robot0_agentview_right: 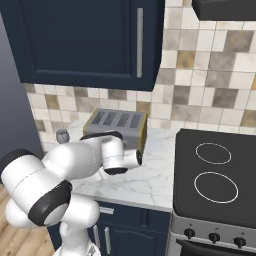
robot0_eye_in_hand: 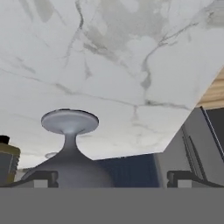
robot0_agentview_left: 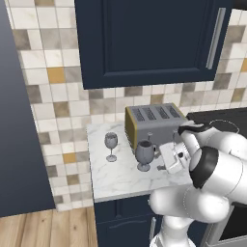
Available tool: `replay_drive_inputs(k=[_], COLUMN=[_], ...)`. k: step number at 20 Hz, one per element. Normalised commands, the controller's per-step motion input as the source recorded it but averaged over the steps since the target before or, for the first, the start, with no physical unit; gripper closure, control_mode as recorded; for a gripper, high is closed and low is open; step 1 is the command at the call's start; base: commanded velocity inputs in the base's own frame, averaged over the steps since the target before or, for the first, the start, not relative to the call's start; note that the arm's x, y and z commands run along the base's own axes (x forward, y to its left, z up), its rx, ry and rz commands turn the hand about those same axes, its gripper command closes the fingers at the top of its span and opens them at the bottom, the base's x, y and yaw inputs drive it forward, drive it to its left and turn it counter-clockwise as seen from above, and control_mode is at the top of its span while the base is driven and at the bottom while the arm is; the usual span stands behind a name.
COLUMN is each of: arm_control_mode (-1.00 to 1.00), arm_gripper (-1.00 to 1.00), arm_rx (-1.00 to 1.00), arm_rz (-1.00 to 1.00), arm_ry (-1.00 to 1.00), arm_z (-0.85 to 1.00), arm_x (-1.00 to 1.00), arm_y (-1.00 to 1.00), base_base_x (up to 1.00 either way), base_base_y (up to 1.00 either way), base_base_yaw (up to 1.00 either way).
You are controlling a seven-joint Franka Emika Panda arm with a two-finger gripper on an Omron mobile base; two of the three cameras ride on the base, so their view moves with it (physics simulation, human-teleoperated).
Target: Retrieve the wine glasses from the counter and place one next to each plate.
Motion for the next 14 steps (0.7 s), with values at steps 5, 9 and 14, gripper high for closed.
replay_drive_inputs(k=[5, 9, 14], arm_control_mode=[-1.0, -1.0, -1.0], arm_gripper=[-1.0, -1.0, -1.0], arm_rx=[0.11, 0.06, 0.0], arm_rz=[0.0, 0.0, -0.01], arm_ry=[0.05, 0.0, 0.0], arm_z=[-0.1, -0.2, -0.08], arm_x=[0.0, 0.04, 0.01], arm_y=[0.0, 0.0, 0.04], base_base_x=[0.0, 0.0, 0.0], base_base_y=[0.0, 0.0, 0.0], base_base_yaw=[0.0, 0.0, 0.0])
